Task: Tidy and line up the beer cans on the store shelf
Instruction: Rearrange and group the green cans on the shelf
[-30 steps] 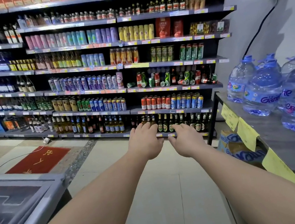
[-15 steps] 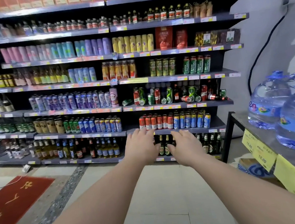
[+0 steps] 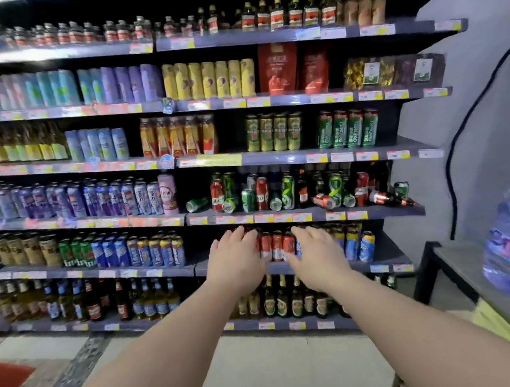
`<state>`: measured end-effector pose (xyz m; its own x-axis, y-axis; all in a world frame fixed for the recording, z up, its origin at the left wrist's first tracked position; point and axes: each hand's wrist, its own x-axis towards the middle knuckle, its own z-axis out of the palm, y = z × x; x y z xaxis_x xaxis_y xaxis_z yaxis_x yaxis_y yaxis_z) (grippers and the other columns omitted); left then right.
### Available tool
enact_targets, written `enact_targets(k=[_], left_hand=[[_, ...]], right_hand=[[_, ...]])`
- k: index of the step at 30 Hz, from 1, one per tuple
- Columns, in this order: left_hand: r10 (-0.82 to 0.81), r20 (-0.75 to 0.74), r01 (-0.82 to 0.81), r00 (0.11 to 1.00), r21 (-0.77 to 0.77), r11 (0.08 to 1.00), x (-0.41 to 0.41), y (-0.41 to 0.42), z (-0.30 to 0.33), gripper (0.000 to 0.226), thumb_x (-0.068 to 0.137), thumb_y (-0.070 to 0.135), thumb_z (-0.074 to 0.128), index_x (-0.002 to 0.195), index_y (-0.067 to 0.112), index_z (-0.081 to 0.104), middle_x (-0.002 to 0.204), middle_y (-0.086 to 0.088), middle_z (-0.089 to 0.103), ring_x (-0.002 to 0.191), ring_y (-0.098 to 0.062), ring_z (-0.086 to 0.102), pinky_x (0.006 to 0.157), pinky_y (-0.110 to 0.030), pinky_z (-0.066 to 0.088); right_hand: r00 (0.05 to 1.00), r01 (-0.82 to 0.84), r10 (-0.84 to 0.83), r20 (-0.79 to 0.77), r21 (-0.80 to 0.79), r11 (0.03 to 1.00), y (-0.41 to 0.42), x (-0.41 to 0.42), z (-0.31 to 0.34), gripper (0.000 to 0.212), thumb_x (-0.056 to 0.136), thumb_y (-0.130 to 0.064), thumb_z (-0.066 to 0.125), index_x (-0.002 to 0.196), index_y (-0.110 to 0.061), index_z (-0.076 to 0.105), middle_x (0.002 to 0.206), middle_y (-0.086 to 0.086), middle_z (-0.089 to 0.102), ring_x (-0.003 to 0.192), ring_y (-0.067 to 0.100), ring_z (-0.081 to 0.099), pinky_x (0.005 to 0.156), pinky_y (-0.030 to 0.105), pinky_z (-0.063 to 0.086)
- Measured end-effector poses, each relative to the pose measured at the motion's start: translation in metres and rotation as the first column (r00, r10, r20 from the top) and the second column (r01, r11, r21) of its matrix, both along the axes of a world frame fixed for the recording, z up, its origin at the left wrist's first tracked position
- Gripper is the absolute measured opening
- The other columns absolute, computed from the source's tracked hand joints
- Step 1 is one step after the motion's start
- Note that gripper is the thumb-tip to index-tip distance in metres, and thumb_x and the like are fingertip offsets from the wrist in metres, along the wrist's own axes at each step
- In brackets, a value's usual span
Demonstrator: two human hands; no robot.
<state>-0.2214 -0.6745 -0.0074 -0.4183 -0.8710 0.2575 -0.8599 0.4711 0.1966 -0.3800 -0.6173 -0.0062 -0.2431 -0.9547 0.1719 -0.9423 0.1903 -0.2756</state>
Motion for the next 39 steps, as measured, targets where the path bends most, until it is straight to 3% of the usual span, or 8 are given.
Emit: enact_targets(k=[8,12,16,22,25,34,39], left_hand=[[0.097,0.01,-0.097,0.995,-0.011,0.995,0.003,-0.155,-0.002,0.065,0.094,0.052,0.047,0.15,0.025,0.027,0.159,-0.003,0.023,0.147,-0.026,0.017,0.117,-0.047,0.02],[0.126,0.024,-0.125,0.992,-0.023,0.992,0.015,-0.248,-0.013,0.066,0.093,0.052,0.049,0.149,0.024,0.03,0.156,-0.004,0.028,0.144,-0.026,0.023,0.114,-0.047,0.025],[0.132,0.001,-0.132,0.991,0.008,0.991,0.031,-0.338,-0.021,0.069,0.093,0.053,0.049,0.151,0.023,0.026,0.16,-0.005,0.02,0.147,-0.025,0.017,0.117,-0.046,0.02],[0.168,-0.014,-0.167,0.986,0.066,0.984,0.061,-0.465,-0.047,0.072,0.09,0.056,0.051,0.151,0.025,0.028,0.158,-0.002,0.026,0.146,-0.024,0.022,0.115,-0.043,0.026],[0.165,-0.011,-0.162,0.986,0.132,0.978,0.055,-0.511,-0.067,0.075,0.09,0.056,0.051,0.152,0.023,0.026,0.159,-0.003,0.024,0.145,-0.024,0.022,0.115,-0.042,0.026],[0.171,-0.102,-0.155,0.98,0.146,0.977,0.015,-0.647,-0.113,0.075,0.088,0.053,0.058,0.15,0.021,0.031,0.157,-0.003,0.028,0.144,-0.023,0.027,0.115,-0.038,0.027],[0.211,-0.136,-0.183,0.968,0.194,0.964,0.014,-0.708,-0.147,0.075,0.086,0.049,0.062,0.149,0.02,0.033,0.156,-0.005,0.032,0.143,-0.023,0.028,0.114,-0.037,0.028]], right_hand=[[0.986,-0.168,0.167,0.028,0.05,0.985,-0.185,-0.006,-0.017,0.063,0.099,-0.032,0.046,0.153,-0.025,0.016,0.16,0.001,0.018,0.148,0.024,0.012,0.119,0.041,0.02],[0.984,-0.179,0.178,0.013,0.049,0.983,-0.273,-0.001,-0.03,0.064,0.098,-0.035,0.048,0.153,-0.025,0.016,0.157,0.003,0.025,0.146,0.025,0.017,0.116,0.04,0.025],[0.986,-0.16,0.159,0.045,0.01,0.987,-0.356,-0.001,-0.038,0.065,0.097,-0.042,0.049,0.152,-0.024,0.021,0.156,0.001,0.029,0.145,0.023,0.022,0.118,0.038,0.023],[0.985,-0.089,0.083,0.152,0.032,0.996,-0.461,0.0,-0.058,0.067,0.095,-0.043,0.053,0.151,-0.027,0.021,0.155,-0.003,0.03,0.143,0.02,0.026,0.115,0.036,0.028],[0.98,-0.068,0.054,0.193,0.07,0.995,-0.5,-0.005,-0.077,0.068,0.094,-0.043,0.055,0.151,-0.028,0.021,0.154,-0.003,0.03,0.142,0.02,0.028,0.112,0.037,0.032],[0.97,-0.045,0.022,0.24,0.092,0.995,-0.637,-0.032,-0.123,0.071,0.093,-0.038,0.058,0.152,-0.026,0.02,0.158,0.002,0.024,0.142,0.025,0.029,0.112,0.039,0.032],[0.972,-0.004,-0.034,0.234,0.161,0.987,-0.695,-0.037,-0.148,0.076,0.09,-0.046,0.058,0.152,-0.027,0.017,0.159,0.002,0.018,0.139,0.028,0.032,0.104,0.038,0.038]])
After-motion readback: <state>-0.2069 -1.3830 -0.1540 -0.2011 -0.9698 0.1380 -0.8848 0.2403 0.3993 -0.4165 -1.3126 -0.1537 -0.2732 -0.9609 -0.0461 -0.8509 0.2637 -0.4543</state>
